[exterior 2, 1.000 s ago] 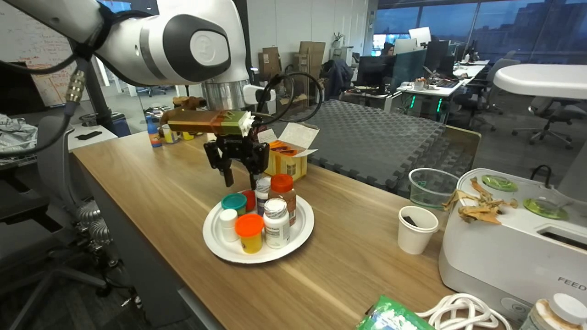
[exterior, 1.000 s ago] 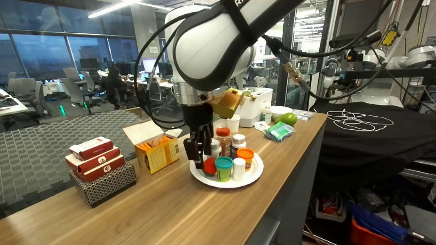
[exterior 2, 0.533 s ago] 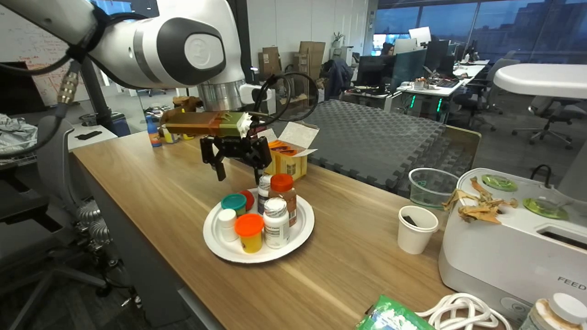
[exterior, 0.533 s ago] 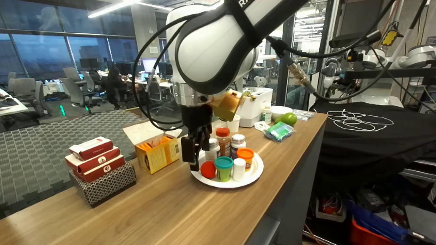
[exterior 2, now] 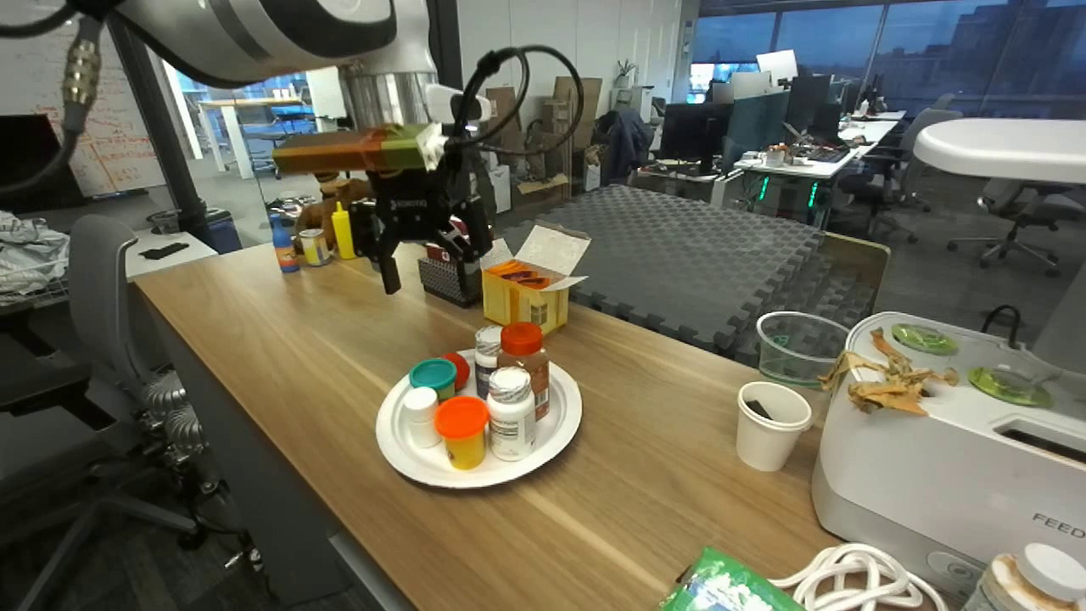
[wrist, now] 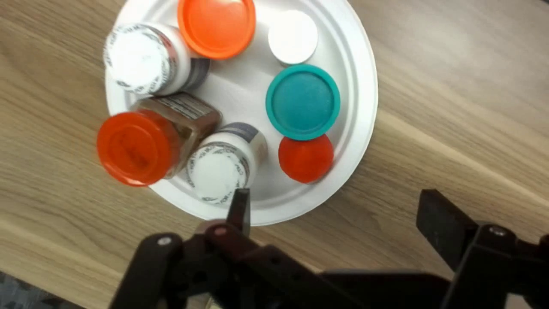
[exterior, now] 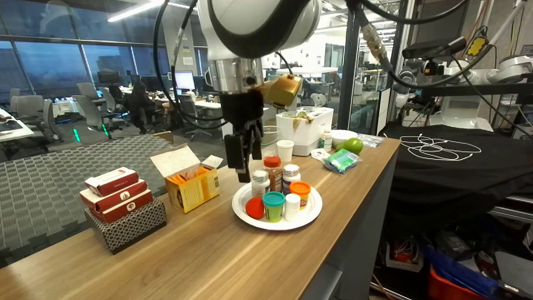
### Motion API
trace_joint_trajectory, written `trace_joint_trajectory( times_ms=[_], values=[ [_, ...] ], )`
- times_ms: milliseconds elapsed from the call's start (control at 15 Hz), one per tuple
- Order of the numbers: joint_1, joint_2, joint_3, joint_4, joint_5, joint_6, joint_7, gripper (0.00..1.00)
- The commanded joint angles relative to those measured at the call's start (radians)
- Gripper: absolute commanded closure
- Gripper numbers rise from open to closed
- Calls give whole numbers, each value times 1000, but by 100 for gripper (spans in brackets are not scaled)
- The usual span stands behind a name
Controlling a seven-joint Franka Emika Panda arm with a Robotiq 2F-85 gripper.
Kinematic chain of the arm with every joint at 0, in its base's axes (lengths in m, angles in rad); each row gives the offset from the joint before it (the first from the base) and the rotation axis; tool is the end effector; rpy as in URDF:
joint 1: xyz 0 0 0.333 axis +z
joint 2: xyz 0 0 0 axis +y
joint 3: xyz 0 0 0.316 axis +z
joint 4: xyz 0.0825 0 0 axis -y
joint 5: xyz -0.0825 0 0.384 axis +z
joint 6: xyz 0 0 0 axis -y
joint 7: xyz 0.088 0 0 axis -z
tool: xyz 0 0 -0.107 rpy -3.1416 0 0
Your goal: Put the bottles and red plushy on the plate
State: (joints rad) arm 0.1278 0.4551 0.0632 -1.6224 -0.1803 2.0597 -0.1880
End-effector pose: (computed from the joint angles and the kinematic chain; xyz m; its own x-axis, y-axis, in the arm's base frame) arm 0.6657 0.1139 0.3588 0.8968 0.4400 -0.0451 0.4421 -0.8884 0.1232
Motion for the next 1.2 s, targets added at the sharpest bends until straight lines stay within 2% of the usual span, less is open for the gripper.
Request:
trace_joint_trajectory(
  times_ms=[0,533,867,933,1133],
  values=[
    [0,-122,-28,-14,-45,-73,94,0],
    [-67,-287,-71,-111,-32,-95,227,0],
    [-106,-315,-77,-185,-2,-78,222,0],
    [-98,-272,-71,-135,-21,-96,222,0],
    [-108,-277,-73,-155,-19,-94,222,0]
  ],
)
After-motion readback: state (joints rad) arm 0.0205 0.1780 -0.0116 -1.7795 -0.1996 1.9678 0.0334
